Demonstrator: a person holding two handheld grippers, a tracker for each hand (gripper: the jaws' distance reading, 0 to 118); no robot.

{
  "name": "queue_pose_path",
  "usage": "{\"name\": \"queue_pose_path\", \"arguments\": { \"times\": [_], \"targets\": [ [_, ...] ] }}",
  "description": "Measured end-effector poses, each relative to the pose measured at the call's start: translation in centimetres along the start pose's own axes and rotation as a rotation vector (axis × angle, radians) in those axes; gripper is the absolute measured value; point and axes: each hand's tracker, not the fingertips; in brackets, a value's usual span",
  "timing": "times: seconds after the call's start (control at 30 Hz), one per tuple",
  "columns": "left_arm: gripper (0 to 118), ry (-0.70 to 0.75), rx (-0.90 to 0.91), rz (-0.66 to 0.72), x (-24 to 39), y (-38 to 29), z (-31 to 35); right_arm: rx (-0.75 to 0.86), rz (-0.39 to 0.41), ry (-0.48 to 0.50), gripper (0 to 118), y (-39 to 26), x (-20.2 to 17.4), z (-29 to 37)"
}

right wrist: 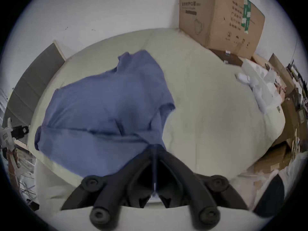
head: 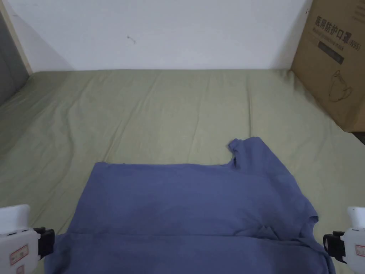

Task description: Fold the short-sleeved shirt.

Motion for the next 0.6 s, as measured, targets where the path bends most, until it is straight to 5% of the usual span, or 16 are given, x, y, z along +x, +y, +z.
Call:
{"name": "queue_pose_path", "arguments": {
  "times": [0.17,0.3,0.43,0.53,0.6],
  "targets": [
    [0,0.0,-0.033,-0.042,1.7,0.4,-1.3,-0.041,0.041,0.035,0,1.7,-1.4,-2.2],
    [0,-0.006,-0.036,-0.033,2.6,2.0,-2.8,0.004,-0.046,0.107,0,5.5,-0.9,-4.2],
    [0,-0.004,-0.044,-0.066,4.4,4.0,-5.2,0.038,-0.032,0.08,2,11.3,-0.5,-8.3],
    [0,-0.012,-0.055,-0.067,5.5,5.3,-7.1,-0.044,-0.03,0.118,83,15.5,0.0,-12.7],
    [0,-0.01,-0.062,-0.072,5.9,6.0,-8.2,-0.036,0.025,0.049,81,17.6,-0.3,-14.9]
  ]
}}
